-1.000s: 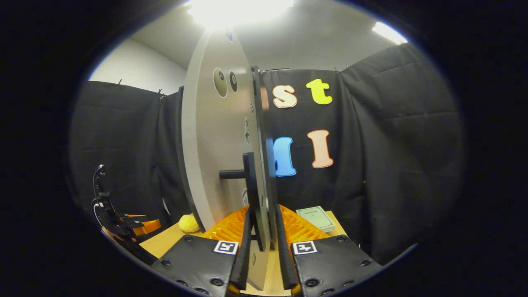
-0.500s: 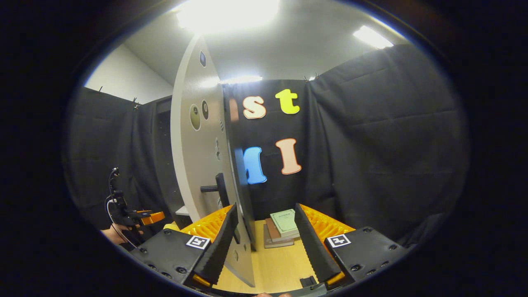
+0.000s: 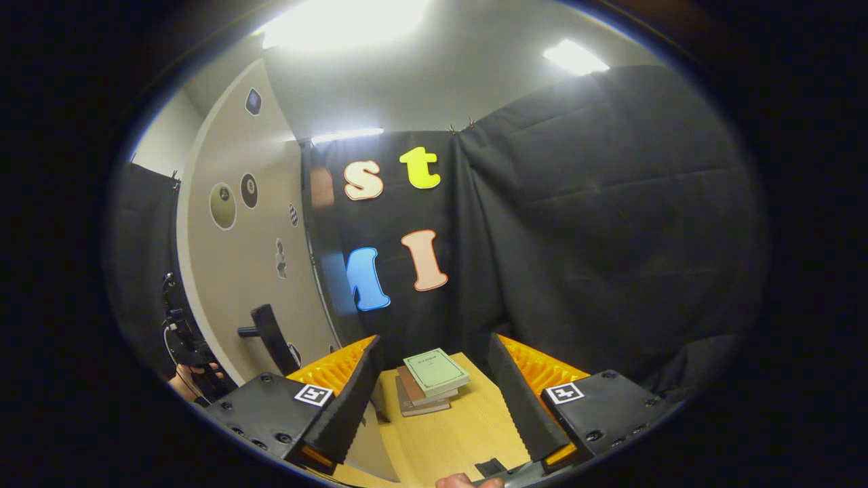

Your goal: Open the cabinet door with the right hand, grasp the bottle in the cabinet with the left hand and place it on the coaster, then close the cabinet door with the right hand.

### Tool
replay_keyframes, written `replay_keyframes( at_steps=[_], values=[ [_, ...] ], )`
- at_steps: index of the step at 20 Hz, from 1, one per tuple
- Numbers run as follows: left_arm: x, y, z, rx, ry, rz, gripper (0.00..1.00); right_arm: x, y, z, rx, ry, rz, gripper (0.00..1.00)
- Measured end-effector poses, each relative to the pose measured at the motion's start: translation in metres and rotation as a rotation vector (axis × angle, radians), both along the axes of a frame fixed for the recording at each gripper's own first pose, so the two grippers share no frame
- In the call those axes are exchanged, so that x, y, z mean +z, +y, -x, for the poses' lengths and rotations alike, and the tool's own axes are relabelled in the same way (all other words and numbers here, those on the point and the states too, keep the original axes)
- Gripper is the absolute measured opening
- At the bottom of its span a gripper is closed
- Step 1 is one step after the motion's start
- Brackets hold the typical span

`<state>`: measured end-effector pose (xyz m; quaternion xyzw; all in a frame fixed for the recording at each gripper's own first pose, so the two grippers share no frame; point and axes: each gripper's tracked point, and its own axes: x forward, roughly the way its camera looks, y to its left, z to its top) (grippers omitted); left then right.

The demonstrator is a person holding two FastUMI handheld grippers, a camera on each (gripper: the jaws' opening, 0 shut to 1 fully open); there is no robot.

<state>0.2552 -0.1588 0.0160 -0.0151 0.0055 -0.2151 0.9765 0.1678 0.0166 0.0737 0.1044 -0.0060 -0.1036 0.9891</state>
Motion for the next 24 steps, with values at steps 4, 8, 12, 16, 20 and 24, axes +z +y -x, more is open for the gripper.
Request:
replay_keyframes(
  at_steps=[4,8,12,16,20,24],
  values=[
    [0.007,-0.028,-0.043,0.013,-0.002,-0.007,0.94,-0.002,-0.007,-0.039,0.051,-0.001,0.040,0.98],
    [-0.003,-0.043,-0.090,0.052,0.003,-0.044,0.89,-0.014,-0.008,-0.071,0.102,0.029,0.079,0.98],
    [-0.011,-0.046,-0.125,0.083,0.013,-0.049,0.88,-0.018,-0.004,-0.089,0.137,0.041,0.088,0.98],
    [-0.009,-0.057,-0.140,0.058,-0.016,-0.063,0.90,-0.020,-0.009,-0.093,0.127,0.027,0.044,0.98],
    [-0.012,-0.066,-0.162,0.053,0.009,-0.041,0.90,-0.025,-0.017,-0.092,0.095,0.039,0.037,0.98],
    [-0.008,-0.072,-0.176,0.032,0.010,-0.023,0.90,-0.031,-0.014,-0.092,0.100,0.061,0.029,0.98]
  ],
)
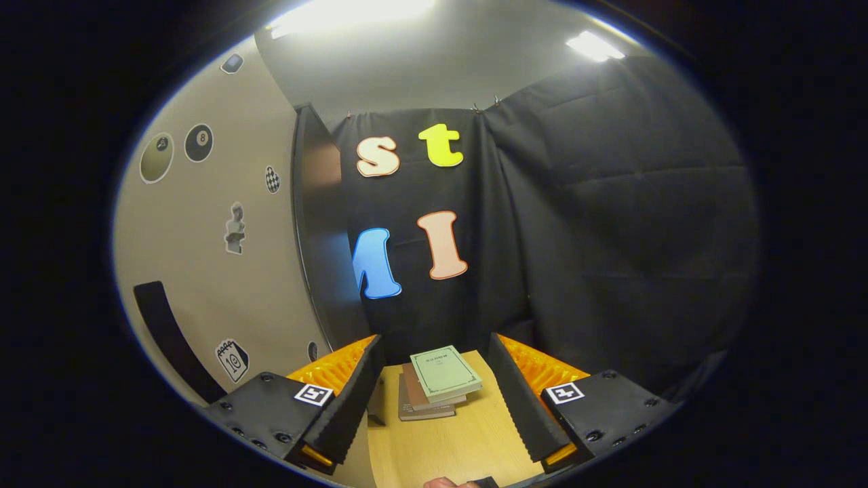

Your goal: Open the cabinet door with the right hand, grasp the bottle in the cabinet with the left hand and place it on the coaster, then close the cabinet door with the right hand.

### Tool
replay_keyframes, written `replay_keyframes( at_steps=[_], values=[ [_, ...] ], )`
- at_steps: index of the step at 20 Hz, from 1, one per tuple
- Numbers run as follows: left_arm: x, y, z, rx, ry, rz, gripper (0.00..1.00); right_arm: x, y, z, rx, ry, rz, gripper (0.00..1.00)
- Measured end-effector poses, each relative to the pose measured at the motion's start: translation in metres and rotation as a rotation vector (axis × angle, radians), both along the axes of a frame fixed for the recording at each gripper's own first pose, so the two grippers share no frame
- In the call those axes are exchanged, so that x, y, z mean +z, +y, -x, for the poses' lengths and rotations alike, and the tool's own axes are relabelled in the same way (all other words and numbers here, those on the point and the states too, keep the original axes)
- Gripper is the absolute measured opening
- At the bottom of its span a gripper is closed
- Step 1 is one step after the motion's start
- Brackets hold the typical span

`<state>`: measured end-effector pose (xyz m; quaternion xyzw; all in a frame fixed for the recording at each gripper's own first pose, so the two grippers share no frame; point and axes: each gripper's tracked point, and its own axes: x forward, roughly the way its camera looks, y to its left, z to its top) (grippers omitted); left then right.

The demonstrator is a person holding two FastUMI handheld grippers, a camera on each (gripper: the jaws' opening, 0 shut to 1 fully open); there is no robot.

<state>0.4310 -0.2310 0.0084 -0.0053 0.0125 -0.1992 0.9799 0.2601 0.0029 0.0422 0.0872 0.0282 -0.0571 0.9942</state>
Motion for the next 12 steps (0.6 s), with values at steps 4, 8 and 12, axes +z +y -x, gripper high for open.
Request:
replay_keyframes(
  at_steps=[4,8,12],
  values=[
    [-0.002,-0.003,-0.009,-0.014,0.004,-0.003,0.90,-0.004,0.004,0.000,0.002,0.009,0.005,0.98],
    [-0.002,-0.003,-0.008,-0.013,0.004,-0.026,0.84,-0.009,0.004,-0.002,0.003,0.023,0.005,0.98],
    [-0.001,-0.001,0.005,-0.016,0.015,-0.032,0.74,-0.011,0.004,-0.004,0.015,0.022,0.020,0.98]
  ],
)
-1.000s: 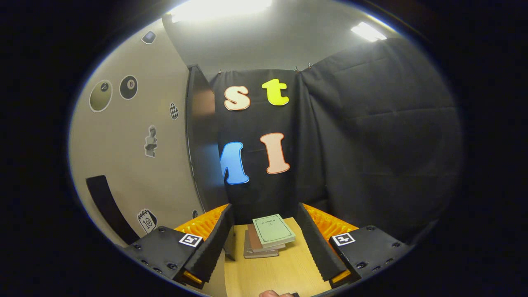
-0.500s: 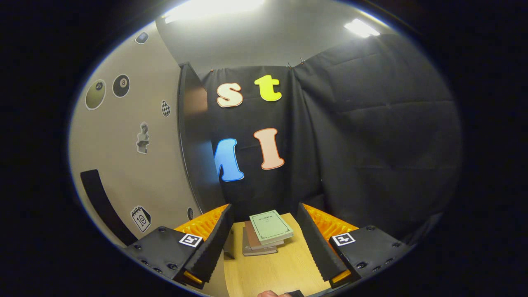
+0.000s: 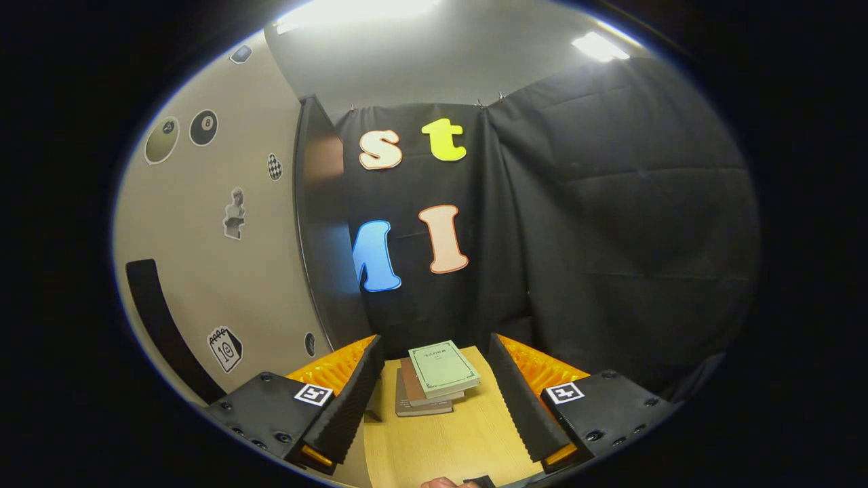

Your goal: Open the cabinet door with the right hand, grasp the bottle in the cabinet with the left hand and place it on the coaster, then close the cabinet door with the right hand.

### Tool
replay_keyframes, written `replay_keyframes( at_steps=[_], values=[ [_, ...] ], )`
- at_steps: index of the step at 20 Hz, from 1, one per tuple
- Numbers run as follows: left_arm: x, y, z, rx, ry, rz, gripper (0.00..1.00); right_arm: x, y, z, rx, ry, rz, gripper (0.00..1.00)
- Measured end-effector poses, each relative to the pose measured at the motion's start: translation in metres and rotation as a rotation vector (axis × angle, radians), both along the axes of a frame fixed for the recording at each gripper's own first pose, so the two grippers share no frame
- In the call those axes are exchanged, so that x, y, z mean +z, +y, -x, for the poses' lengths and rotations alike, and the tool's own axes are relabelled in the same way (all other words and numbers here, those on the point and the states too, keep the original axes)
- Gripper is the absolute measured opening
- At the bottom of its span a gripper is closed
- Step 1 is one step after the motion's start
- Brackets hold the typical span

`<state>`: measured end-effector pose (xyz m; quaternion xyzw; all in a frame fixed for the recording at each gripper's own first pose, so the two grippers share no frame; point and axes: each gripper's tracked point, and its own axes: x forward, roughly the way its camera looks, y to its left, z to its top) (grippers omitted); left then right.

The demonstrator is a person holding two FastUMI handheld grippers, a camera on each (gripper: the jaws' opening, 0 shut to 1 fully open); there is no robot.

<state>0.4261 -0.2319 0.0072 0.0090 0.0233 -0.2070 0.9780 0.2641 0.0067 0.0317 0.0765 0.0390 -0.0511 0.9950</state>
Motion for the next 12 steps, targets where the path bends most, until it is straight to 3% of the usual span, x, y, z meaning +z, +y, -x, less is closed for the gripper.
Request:
replay_keyframes(
  at_steps=[6,7,12],
  values=[
    [0.029,0.014,0.053,0.023,-0.042,0.000,0.74,-0.007,-0.006,-0.016,0.057,-0.001,-0.014,0.98],
    [0.033,0.018,0.065,0.029,-0.047,-0.001,0.79,-0.006,-0.006,-0.020,0.072,-0.004,-0.025,0.98],
    [0.051,0.047,0.132,0.072,-0.072,0.015,0.74,-0.006,-0.008,-0.034,0.122,-0.007,-0.006,0.98]
  ],
)
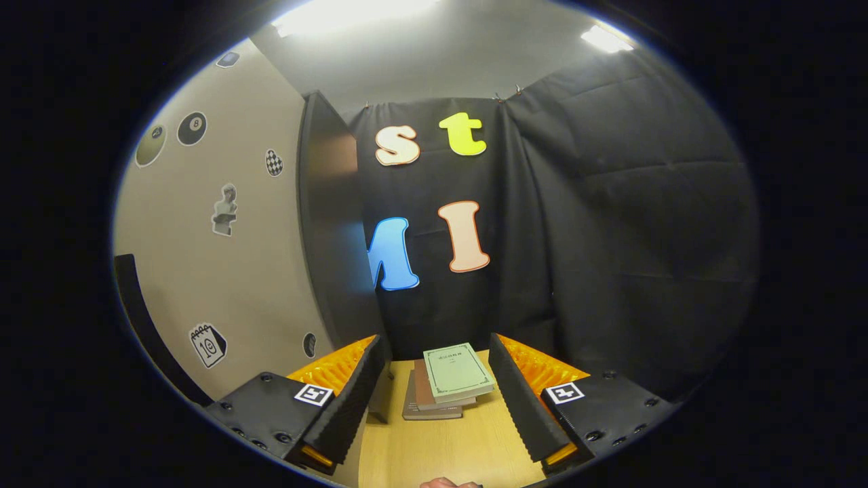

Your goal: Open the cabinet door with the right hand, grasp the bottle in the cabinet with the left hand and place it on the coaster, then close the cabinet door with the right hand.

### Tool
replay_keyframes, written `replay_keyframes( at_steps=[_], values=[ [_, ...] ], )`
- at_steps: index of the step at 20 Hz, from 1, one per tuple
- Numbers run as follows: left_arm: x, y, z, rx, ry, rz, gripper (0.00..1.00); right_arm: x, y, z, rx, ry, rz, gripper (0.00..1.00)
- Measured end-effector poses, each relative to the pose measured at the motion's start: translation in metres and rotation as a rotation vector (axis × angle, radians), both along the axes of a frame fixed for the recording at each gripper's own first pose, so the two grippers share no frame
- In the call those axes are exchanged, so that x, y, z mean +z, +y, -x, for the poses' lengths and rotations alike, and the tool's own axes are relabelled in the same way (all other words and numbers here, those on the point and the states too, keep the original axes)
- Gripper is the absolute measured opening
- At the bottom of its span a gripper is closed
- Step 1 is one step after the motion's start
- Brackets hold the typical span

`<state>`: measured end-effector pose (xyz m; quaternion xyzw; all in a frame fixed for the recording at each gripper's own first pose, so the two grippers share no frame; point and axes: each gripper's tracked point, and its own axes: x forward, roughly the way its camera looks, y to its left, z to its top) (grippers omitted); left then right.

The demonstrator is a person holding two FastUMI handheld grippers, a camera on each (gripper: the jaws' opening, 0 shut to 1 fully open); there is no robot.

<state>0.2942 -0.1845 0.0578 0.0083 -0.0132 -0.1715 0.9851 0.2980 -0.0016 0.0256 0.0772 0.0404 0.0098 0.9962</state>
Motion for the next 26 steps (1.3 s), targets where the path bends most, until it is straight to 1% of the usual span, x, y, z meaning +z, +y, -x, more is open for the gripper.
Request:
replay_keyframes(
  at_steps=[2,3,4,5,6,8,9,10,11,12,13,16,18,20,22,25,26],
  values=[
    [0.000,0.015,0.033,0.009,-0.004,-0.001,0.74,0.004,0.011,0.006,0.013,-0.017,-0.037,0.98],
    [-0.003,0.024,0.049,0.016,-0.005,-0.005,0.74,0.006,0.015,0.009,0.007,-0.027,-0.050,0.98],
    [-0.007,0.034,0.065,0.021,-0.001,-0.011,0.74,0.004,0.017,0.015,-0.006,-0.029,-0.056,0.92],
    [-0.015,0.045,0.078,0.024,0.004,-0.021,0.74,0.003,0.019,0.019,-0.021,-0.026,-0.061,0.92],
    [-0.023,0.056,0.093,0.030,0.011,-0.034,0.74,0.002,0.024,0.026,-0.030,-0.020,-0.070,0.98],
    [-0.045,0.078,0.118,0.048,0.043,-0.051,0.74,0.002,0.035,0.037,-0.035,-0.010,-0.083,0.98],
    [-0.057,0.087,0.129,0.049,0.060,-0.042,0.74,0.002,0.040,0.044,-0.036,-0.008,-0.079,0.92],
    [-0.068,0.095,0.141,0.045,0.070,-0.028,0.76,0.001,0.044,0.050,-0.045,-0.008,-0.065,0.92],
    [-0.079,0.105,0.150,0.049,0.072,-0.025,0.77,0.001,0.044,0.055,-0.056,-0.005,-0.045,0.98],
    [-0.090,0.118,0.158,0.057,0.075,-0.030,0.79,0.001,0.048,0.060,-0.060,-0.001,-0.044,0.98],
    [-0.104,0.128,0.166,0.063,0.085,-0.032,0.74,0.001,0.056,0.065,-0.057,0.002,-0.060,0.98],
    [-0.136,0.149,0.188,0.059,0.110,-0.013,0.74,-0.001,0.065,0.078,-0.058,0.006,-0.063,0.98],
    [-0.157,0.164,0.198,0.070,0.115,-0.009,0.74,-0.002,0.063,0.087,-0.079,0.007,-0.045,0.98],
    [-0.182,0.170,0.207,0.065,0.115,-0.006,0.74,-0.002,0.056,0.092,-0.112,0.002,-0.023,0.98],
    [-0.215,0.174,0.216,0.055,0.122,0.004,0.74,0.000,0.054,0.096,-0.128,0.001,-0.026,0.98],
    [-0.265,0.185,0.224,0.068,0.123,-0.033,0.77,-0.001,0.057,0.103,-0.149,0.007,-0.039,0.98],
    [-0.280,0.187,0.225,0.072,0.129,-0.040,0.74,-0.003,0.060,0.106,-0.154,0.015,-0.041,0.98]
  ],
)
